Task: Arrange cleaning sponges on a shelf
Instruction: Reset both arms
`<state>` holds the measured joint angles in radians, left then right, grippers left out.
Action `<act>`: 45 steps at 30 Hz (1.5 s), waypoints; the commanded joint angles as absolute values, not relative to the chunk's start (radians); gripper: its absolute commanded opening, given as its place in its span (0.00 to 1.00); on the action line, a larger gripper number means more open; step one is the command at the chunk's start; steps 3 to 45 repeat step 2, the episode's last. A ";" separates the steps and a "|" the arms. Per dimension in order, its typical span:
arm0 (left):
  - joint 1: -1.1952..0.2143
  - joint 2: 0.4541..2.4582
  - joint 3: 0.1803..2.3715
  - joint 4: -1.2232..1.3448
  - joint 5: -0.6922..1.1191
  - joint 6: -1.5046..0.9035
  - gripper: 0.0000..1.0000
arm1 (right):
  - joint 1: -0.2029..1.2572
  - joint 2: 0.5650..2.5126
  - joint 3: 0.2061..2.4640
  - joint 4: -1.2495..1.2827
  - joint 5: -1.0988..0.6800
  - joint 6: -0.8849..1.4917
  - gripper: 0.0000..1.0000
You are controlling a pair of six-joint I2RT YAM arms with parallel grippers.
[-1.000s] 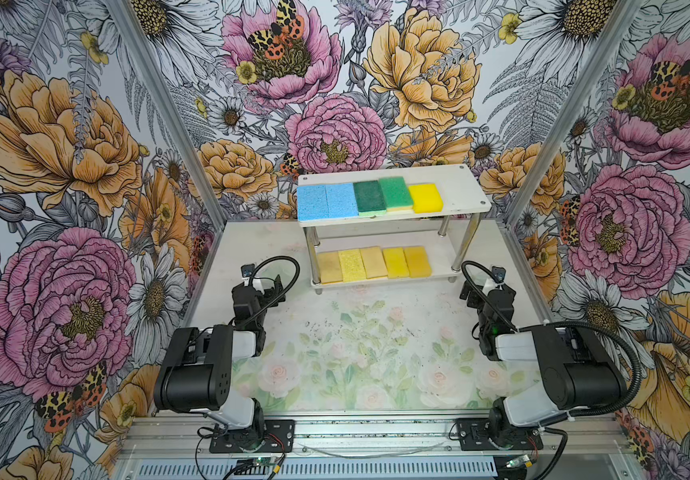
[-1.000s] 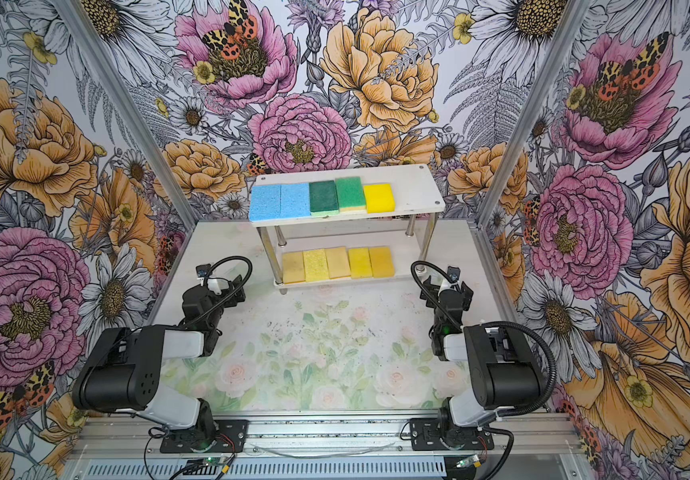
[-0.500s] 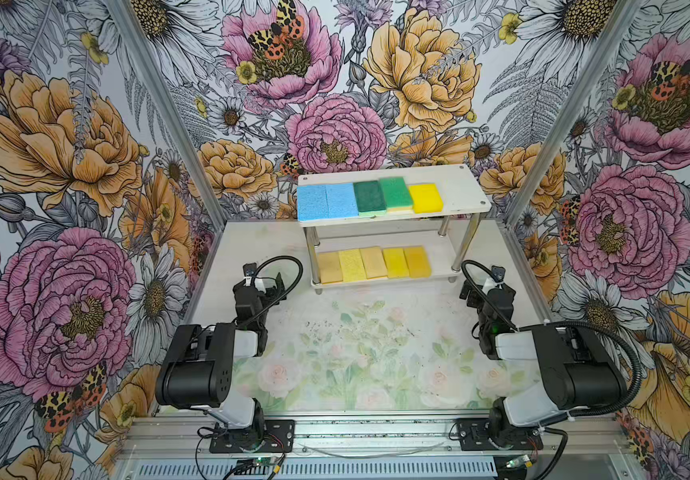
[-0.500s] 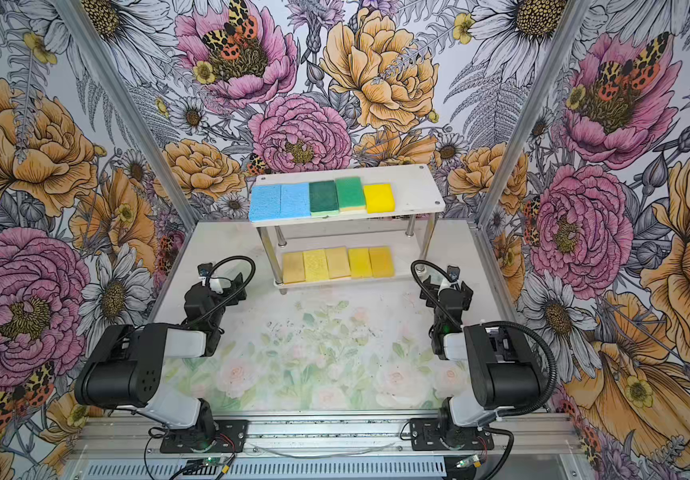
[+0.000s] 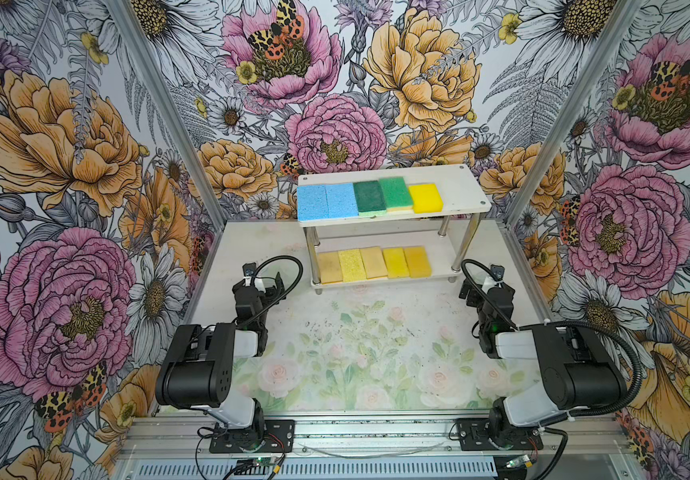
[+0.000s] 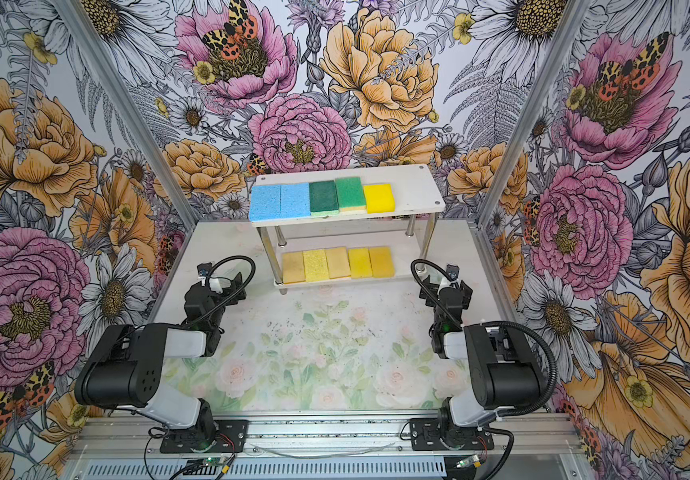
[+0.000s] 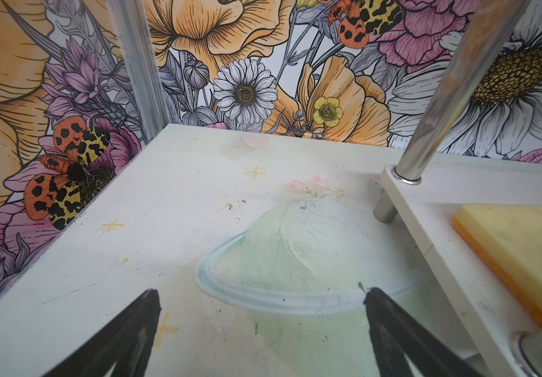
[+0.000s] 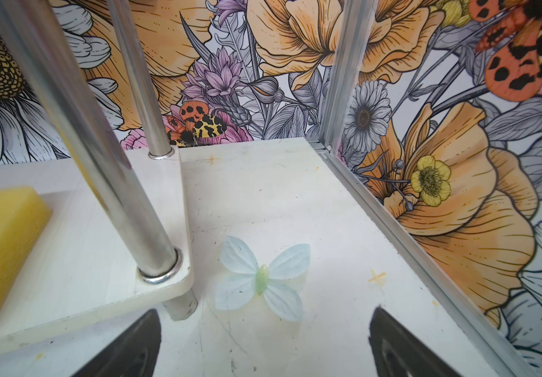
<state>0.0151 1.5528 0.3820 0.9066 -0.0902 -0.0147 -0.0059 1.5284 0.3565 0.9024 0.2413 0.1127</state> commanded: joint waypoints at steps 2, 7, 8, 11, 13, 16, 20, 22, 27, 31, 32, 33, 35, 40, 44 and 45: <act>0.008 1.549 0.379 0.935 -0.110 0.003 0.99 | -0.005 1.535 0.372 0.907 0.217 0.107 1.00; 0.008 1.549 0.379 0.935 -0.110 0.003 0.99 | -0.005 1.535 0.372 0.907 0.217 0.107 1.00; 0.008 1.549 0.379 0.935 -0.110 0.003 0.99 | -0.005 1.535 0.372 0.907 0.217 0.107 1.00; 0.008 1.549 0.379 0.935 -0.110 0.003 0.99 | -0.005 1.535 0.372 0.907 0.217 0.107 1.00; 0.008 1.549 0.379 0.935 -0.110 0.003 0.99 | -0.005 1.535 0.372 0.907 0.217 0.107 1.00; 0.008 1.549 0.379 0.935 -0.110 0.003 0.99 | -0.005 1.535 0.372 0.907 0.217 0.107 1.00; 0.008 1.549 0.379 0.935 -0.110 0.003 0.99 | -0.005 1.535 0.372 0.907 0.217 0.107 1.00; 0.008 1.549 0.379 0.935 -0.110 0.003 0.99 | -0.005 1.535 0.372 0.907 0.217 0.107 1.00; 0.008 1.549 0.379 0.935 -0.110 0.003 0.99 | -0.005 1.535 0.372 0.907 0.217 0.107 1.00; 0.008 1.549 0.379 0.935 -0.110 0.003 0.99 | -0.005 1.535 0.372 0.907 0.217 0.107 1.00; 0.008 1.549 0.379 0.935 -0.110 0.003 0.99 | -0.005 1.535 0.372 0.907 0.217 0.107 1.00; 0.008 1.549 0.379 0.935 -0.110 0.003 0.99 | -0.005 1.535 0.372 0.907 0.217 0.107 1.00; 0.008 1.549 0.379 0.935 -0.110 0.003 0.99 | -0.005 1.535 0.372 0.907 0.217 0.107 1.00; 0.008 1.549 0.379 0.935 -0.110 0.003 0.99 | -0.005 1.535 0.372 0.907 0.217 0.107 1.00; 0.008 1.549 0.379 0.935 -0.110 0.003 0.99 | -0.005 1.535 0.372 0.907 0.217 0.107 1.00; 0.008 1.549 0.379 0.935 -0.110 0.003 0.99 | -0.005 1.535 0.372 0.907 0.217 0.107 1.00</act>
